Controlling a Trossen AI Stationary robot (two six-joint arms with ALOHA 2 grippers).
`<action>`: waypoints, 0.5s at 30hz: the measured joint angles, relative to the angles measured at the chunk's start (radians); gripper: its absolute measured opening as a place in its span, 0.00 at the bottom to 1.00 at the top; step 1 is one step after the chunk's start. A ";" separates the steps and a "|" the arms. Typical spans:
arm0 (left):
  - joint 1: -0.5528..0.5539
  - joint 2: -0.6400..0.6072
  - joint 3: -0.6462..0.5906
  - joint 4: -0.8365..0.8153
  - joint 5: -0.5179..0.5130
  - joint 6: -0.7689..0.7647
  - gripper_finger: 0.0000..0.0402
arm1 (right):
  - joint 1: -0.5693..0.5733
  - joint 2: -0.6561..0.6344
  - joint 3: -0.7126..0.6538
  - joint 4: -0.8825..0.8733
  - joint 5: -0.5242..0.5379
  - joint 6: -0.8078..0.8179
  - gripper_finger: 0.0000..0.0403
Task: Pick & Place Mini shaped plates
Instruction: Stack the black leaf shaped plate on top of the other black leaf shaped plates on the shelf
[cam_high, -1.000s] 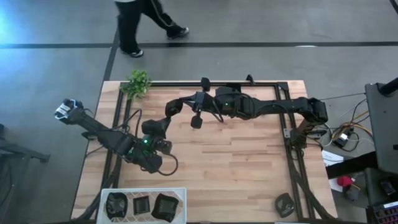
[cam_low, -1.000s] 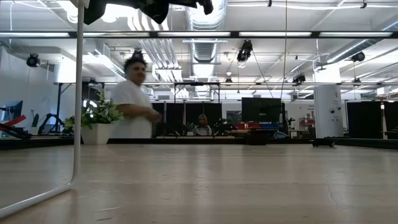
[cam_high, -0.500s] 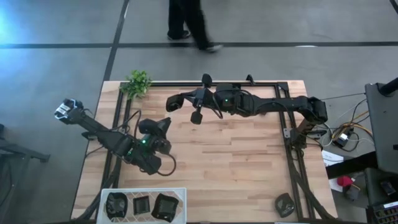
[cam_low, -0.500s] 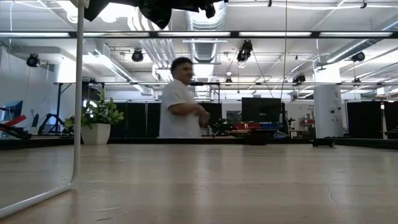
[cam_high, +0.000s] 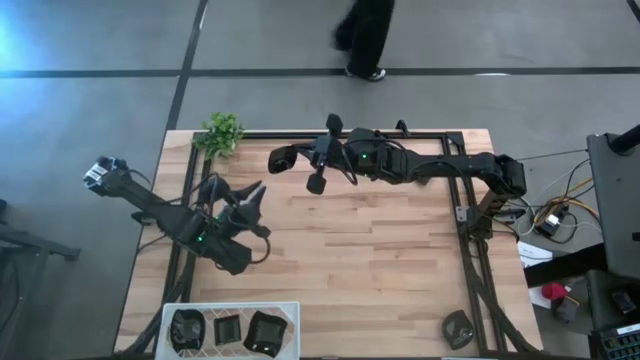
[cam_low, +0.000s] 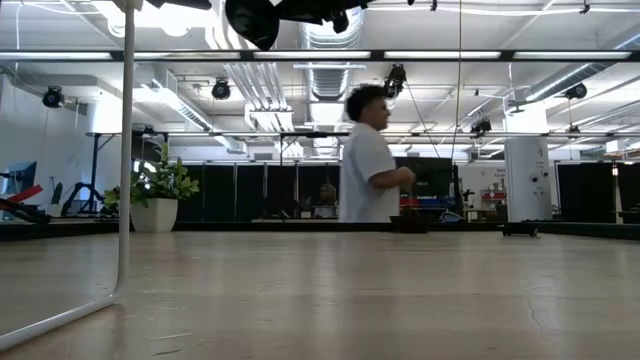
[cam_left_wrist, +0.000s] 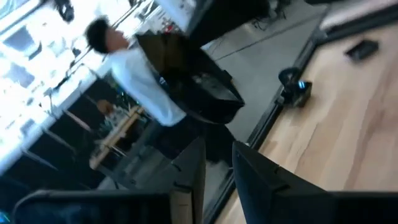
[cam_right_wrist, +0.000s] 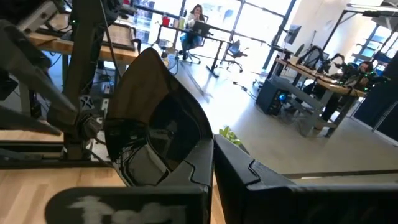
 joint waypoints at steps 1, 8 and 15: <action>0.002 -0.003 0.000 -0.006 -0.005 -0.035 0.20 | 0.000 0.000 0.000 0.000 0.000 0.002 0.02; 0.024 -0.005 -0.017 -0.005 -0.029 -0.123 0.20 | 0.000 0.000 0.000 0.000 0.000 0.021 0.02; 0.038 -0.005 -0.055 -0.005 -0.126 -0.171 0.20 | 0.000 0.000 0.000 0.011 0.000 0.002 0.02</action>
